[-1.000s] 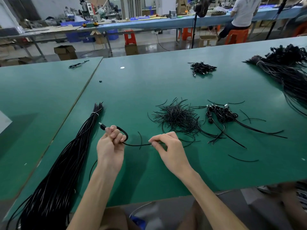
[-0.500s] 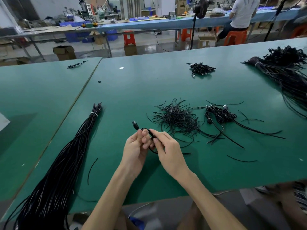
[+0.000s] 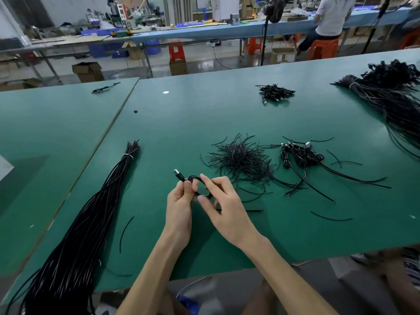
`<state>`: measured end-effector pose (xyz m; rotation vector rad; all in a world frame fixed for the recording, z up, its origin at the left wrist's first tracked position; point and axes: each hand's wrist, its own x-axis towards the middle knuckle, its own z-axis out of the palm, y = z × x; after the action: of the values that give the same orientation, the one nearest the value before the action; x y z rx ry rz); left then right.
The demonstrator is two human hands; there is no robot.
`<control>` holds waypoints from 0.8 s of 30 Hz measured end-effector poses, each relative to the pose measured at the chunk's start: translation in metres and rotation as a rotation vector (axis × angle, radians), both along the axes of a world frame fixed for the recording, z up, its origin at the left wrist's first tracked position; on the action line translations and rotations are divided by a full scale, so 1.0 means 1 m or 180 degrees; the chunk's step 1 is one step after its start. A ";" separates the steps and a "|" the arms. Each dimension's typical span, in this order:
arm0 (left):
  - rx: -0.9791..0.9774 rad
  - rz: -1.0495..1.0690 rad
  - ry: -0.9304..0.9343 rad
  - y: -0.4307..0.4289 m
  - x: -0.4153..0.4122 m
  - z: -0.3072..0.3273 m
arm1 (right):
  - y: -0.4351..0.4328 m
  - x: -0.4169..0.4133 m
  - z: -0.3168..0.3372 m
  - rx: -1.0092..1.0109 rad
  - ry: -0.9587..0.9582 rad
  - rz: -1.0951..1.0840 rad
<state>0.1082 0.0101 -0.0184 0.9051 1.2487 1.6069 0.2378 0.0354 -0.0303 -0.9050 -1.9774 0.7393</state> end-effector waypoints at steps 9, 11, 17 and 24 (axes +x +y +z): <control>0.0063 -0.0140 0.0122 -0.001 -0.002 -0.003 | -0.002 0.000 0.007 0.0050 -0.0155 -0.0174; 0.0066 -0.0019 0.0254 0.000 -0.001 -0.006 | -0.001 0.001 0.007 -0.0007 -0.0085 -0.0186; 0.0119 0.0345 0.0815 0.004 -0.001 -0.016 | -0.001 0.001 0.002 -0.0054 -0.0410 -0.0087; 0.0182 0.0260 0.0942 0.002 -0.002 -0.018 | 0.002 0.003 0.003 -0.0308 -0.0004 -0.0200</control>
<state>0.1061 0.0124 -0.0359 1.1738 1.4640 1.6202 0.2405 0.0378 -0.0274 -1.0205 -1.9187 0.8042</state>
